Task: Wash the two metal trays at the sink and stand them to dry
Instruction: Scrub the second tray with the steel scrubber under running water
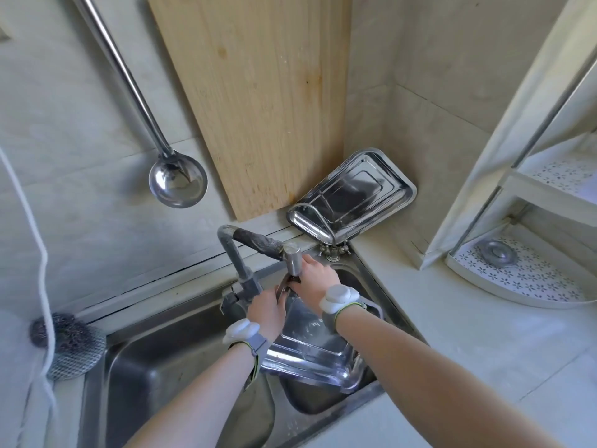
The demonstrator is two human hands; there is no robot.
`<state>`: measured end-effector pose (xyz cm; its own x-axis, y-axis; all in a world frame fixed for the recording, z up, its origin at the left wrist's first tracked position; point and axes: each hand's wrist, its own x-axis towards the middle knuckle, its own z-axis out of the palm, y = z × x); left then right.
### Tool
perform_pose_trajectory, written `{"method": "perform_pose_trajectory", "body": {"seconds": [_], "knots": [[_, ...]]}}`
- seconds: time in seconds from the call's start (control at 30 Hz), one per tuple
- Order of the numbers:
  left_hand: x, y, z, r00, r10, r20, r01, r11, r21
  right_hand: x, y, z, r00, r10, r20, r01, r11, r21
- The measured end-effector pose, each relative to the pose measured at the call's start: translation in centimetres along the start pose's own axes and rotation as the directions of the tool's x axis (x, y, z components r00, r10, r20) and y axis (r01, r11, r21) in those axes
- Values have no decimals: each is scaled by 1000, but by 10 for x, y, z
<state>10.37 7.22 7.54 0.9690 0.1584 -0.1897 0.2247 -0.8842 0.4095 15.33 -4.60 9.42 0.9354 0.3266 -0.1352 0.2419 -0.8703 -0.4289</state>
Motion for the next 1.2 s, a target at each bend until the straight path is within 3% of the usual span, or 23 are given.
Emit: {"method": "perform_pose_trajectory", "body": {"seconds": [0.07,0.2,0.27,0.33,0.4,0.47,0.57,0.6,0.67,0.73,0.8,0.9,0.93,1.03,1.1,1.17,1.2], "knots": [[3,-5,0,998,-55,10,56,996,-65,0,9,-1,999,30,14,-31,999,22],[8,-18,-6,985,-172,5,171,972,-162,-11,55,-2,909,369,196,-384,922,44],[8,-15,-7,988,-156,21,158,974,-160,-10,44,1,942,291,167,-304,951,53],[6,-10,-5,989,-146,27,148,976,-159,-5,18,4,994,107,30,-110,986,126],[4,-9,-2,988,-152,24,154,972,-178,-3,6,3,998,9,-68,2,987,161],[1,-10,-2,989,-149,-3,146,973,-180,-1,23,-1,999,42,34,-45,995,89],[-3,-11,-4,994,-89,-59,83,992,-91,-9,51,-4,903,358,236,-352,934,-69],[-4,-11,-4,996,-65,-61,61,996,-66,-10,48,-3,907,350,233,-342,937,-75],[-4,-12,-1,998,-45,-49,42,998,-54,-4,27,5,976,161,146,-166,986,23],[-4,-14,0,998,-50,-42,47,997,-61,-3,12,11,1000,14,21,-17,993,119],[-7,-15,-2,996,-58,-62,52,994,-100,-5,27,8,998,43,47,-48,992,119],[-10,-18,-6,996,-32,-87,21,992,-123,-16,69,6,914,346,213,-351,936,-15],[-9,-17,-8,996,-25,-86,14,993,-119,-15,71,8,906,370,207,-374,927,-21],[-6,-13,-7,995,-38,-93,26,992,-127,0,28,11,991,103,82,-111,989,100],[-6,-11,-6,995,-47,-85,35,990,-138,2,11,10,999,-22,-24,25,991,132],[-9,-14,-7,994,-72,-82,58,985,-162,-5,33,9,999,30,43,-34,995,98],[-10,-18,-7,993,-74,-89,59,985,-164,-8,52,11,983,130,129,-137,989,46]]}}
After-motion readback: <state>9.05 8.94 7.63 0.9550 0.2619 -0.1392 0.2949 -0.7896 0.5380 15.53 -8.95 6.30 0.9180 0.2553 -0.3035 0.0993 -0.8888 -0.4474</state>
